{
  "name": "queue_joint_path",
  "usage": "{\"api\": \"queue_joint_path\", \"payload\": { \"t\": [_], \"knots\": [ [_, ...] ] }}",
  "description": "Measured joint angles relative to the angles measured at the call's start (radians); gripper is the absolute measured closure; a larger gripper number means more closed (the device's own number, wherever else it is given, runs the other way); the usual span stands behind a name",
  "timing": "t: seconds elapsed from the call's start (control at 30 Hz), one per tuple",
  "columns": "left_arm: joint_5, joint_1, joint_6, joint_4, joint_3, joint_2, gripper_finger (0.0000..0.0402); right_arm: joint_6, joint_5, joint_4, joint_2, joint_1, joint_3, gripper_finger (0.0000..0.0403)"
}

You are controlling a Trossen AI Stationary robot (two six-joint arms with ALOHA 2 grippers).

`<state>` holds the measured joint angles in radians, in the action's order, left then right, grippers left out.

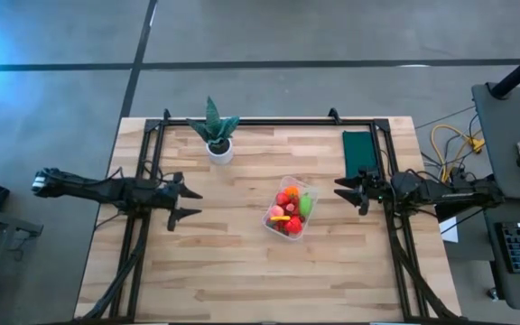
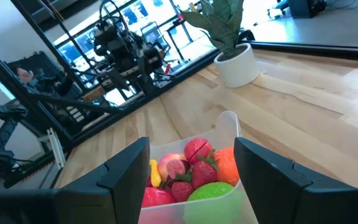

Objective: Pick and placing Produce into tupperware
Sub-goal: Return to Home Position

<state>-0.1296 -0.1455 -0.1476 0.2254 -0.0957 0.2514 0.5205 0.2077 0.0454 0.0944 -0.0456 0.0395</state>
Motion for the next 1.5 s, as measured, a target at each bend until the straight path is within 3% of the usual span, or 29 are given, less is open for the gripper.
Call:
{"api": "queue_joint_path", "payload": {
  "t": [0.2, 0.6, 1.5],
  "knots": [
    [0.0, 0.0, 0.0, -0.089, 0.003, 0.082, 0.0195, 0.0, 0.0, 0.0, 0.0, 0.0, 0.0, 0.0177],
    [0.001, 0.0, 0.001, -0.086, 0.007, 0.153, 0.0195, 0.0, 0.0, 0.0, 0.0, 0.0, 0.0, 0.0177],
    [0.005, 0.0, 0.001, -0.098, 0.031, 0.194, 0.0195, 0.0, 0.0, 0.0, 0.0, 0.0, 0.0, 0.0177]
  ]
}}
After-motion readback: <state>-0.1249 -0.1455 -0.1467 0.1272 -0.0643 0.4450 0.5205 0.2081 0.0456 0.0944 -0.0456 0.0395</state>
